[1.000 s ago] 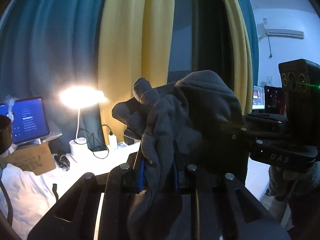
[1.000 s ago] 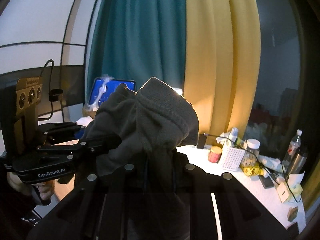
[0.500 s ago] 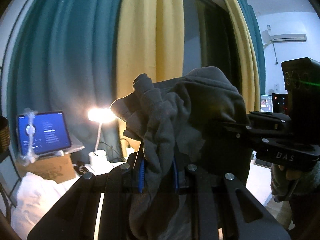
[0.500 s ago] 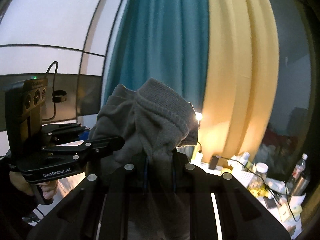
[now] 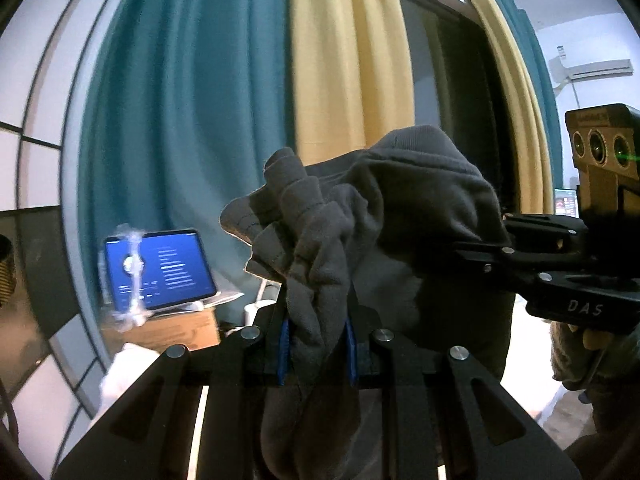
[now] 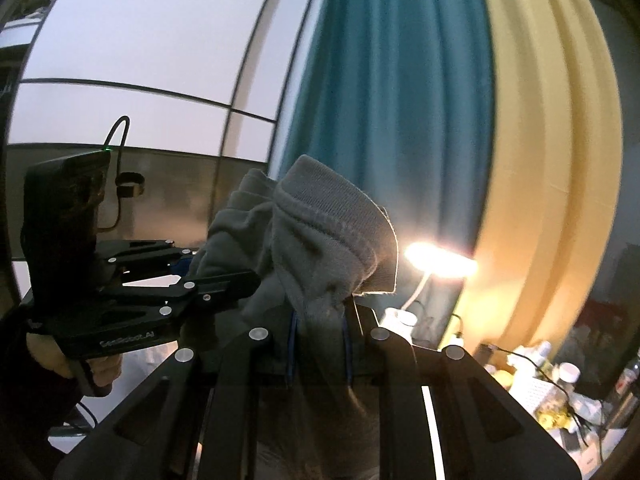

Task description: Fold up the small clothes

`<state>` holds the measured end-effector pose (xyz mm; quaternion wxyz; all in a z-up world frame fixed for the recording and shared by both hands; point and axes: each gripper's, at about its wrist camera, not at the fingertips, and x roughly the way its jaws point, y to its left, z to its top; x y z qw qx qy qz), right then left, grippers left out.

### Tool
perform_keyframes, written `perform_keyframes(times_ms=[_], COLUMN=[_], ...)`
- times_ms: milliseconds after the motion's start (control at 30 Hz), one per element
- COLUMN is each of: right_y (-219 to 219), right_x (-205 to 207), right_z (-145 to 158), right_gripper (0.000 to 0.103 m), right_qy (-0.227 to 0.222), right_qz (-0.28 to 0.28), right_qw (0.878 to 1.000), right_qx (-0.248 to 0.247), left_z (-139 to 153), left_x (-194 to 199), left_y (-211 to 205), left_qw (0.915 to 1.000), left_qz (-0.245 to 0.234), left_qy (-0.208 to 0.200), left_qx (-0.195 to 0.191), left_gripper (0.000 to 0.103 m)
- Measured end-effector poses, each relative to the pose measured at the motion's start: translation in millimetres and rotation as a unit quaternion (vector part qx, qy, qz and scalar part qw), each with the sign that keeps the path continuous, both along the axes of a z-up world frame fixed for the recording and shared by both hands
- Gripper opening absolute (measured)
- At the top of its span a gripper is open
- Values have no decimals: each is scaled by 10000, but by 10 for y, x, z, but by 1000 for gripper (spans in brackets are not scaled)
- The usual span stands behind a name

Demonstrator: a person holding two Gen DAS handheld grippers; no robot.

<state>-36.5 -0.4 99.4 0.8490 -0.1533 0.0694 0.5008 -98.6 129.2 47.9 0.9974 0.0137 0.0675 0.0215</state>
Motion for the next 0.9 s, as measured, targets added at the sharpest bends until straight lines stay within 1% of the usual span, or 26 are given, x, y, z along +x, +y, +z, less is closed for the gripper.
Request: perform_keyframes(times_ms=[200,367,500,600,900], right_y=[247,391,454,495,495], right_x=[-163,-205,-227,-184,108], right_z=[-53,-119,-193,-274,-508], right_gripper=[19,19,19,19,19], right_qy=[43,146,146,236,536], right_qz=[278,348,258,154,-227], right_qw=[9996,9993,9995,9994,9981], right_qx=[-47,-71,-148,-188,-224], left_z=[-40,-88,-136,-201,-373], left_x=[-128,-192,-153,-101,216], left_y=[230,354,413,448,515], left_qw=[9997,9993,9991,9990,9978], left_qz=[252,369,347,297,19], left_qy=[42,95,208,320,633], left_qx=[22,-45,-79,-118,-197], left_gripper=[19,19,19,19,19])
